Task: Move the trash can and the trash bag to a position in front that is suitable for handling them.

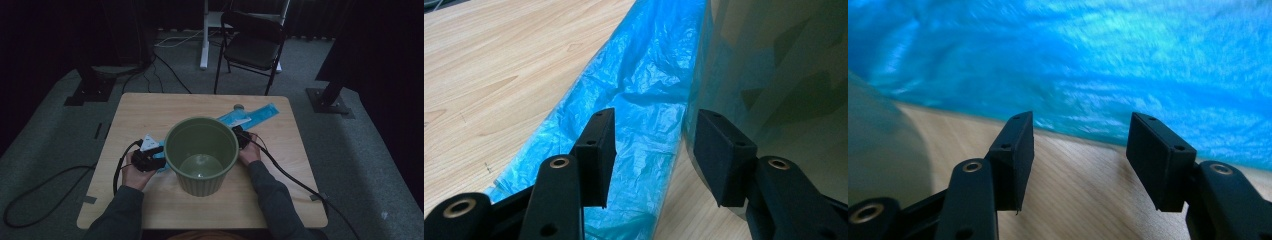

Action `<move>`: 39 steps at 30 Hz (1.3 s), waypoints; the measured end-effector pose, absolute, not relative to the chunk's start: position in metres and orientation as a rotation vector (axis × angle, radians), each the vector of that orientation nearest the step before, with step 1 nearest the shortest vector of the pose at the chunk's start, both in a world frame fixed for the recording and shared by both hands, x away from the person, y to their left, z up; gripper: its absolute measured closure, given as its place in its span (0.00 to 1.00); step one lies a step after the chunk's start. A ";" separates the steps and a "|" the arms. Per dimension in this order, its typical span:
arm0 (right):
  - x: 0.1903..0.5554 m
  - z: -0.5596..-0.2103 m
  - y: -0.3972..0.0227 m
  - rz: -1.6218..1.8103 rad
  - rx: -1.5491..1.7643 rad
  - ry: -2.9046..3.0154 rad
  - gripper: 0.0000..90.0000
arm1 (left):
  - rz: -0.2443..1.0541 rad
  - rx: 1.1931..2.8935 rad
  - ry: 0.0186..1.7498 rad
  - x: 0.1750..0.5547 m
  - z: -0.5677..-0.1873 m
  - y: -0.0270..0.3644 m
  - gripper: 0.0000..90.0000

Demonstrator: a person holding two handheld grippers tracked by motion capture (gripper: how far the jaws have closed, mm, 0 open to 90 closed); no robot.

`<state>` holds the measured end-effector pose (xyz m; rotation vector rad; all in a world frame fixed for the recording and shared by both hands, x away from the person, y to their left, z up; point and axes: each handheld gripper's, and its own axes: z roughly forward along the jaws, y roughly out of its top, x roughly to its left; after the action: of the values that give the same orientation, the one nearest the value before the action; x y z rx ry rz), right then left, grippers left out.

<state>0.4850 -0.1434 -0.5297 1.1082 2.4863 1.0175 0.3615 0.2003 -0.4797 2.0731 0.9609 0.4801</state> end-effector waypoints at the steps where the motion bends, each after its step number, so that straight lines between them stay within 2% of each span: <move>1: 0.486 -0.532 -0.143 0.994 1.101 2.491 0.48 | 0.480 2.072 0.963 0.362 -0.480 0.200 0.57; 5: 0.486 -0.534 -0.139 0.944 1.078 2.493 0.49 | 0.480 2.071 0.963 0.362 -0.480 0.201 0.57; 8: 0.486 -0.533 -0.138 0.922 1.081 2.485 0.57 | 0.479 2.073 0.965 0.362 -0.480 0.200 0.57; 9: 0.486 -0.533 -0.138 0.922 1.081 2.485 0.57 | 0.479 2.073 0.965 0.362 -0.480 0.200 0.57; 13: 0.487 -0.530 -0.140 0.891 1.090 2.484 0.85 | 0.479 2.075 0.963 0.362 -0.480 0.199 0.57; 17: 0.490 -0.529 -0.143 0.834 1.111 2.472 1.00 | 0.482 2.070 0.965 0.362 -0.480 0.200 0.57; 20: 0.494 -0.527 -0.150 0.801 1.152 2.451 0.99 | 0.483 2.069 0.968 0.362 -0.480 0.201 0.57; 22: 0.494 -0.526 -0.154 0.830 1.178 2.432 0.84 | 0.482 2.067 0.970 0.363 -0.480 0.201 0.57; 23: 0.494 -0.526 -0.154 0.830 1.178 2.432 0.84 | 0.482 2.067 0.970 0.363 -0.480 0.201 0.57; 24: 0.491 -0.521 -0.155 0.945 1.177 2.416 0.65 | 0.479 2.066 0.974 0.364 -0.481 0.201 0.57; 25: 0.491 -0.521 -0.155 0.945 1.177 2.416 0.65 | 0.479 2.066 0.974 0.364 -0.481 0.201 0.57; 26: 0.491 -0.518 -0.152 1.011 1.163 2.418 0.56 | 0.478 2.067 0.977 0.364 -0.482 0.200 0.57; 27: 0.492 -0.517 -0.149 1.000 1.157 2.419 0.54 | 0.479 2.066 0.976 0.364 -0.482 0.200 0.57; 35: 0.500 -0.522 -0.131 0.968 1.123 2.417 0.51 | 0.482 2.063 0.976 0.364 -0.481 0.202 0.57; 39: 0.502 -0.533 -0.128 0.919 1.124 2.455 0.59 | 0.480 2.063 0.977 0.364 -0.481 0.202 0.57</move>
<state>0.5021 -0.1279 -0.5333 1.1243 2.4545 0.9190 0.3640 0.2020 -0.4814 2.0633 0.9767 0.4803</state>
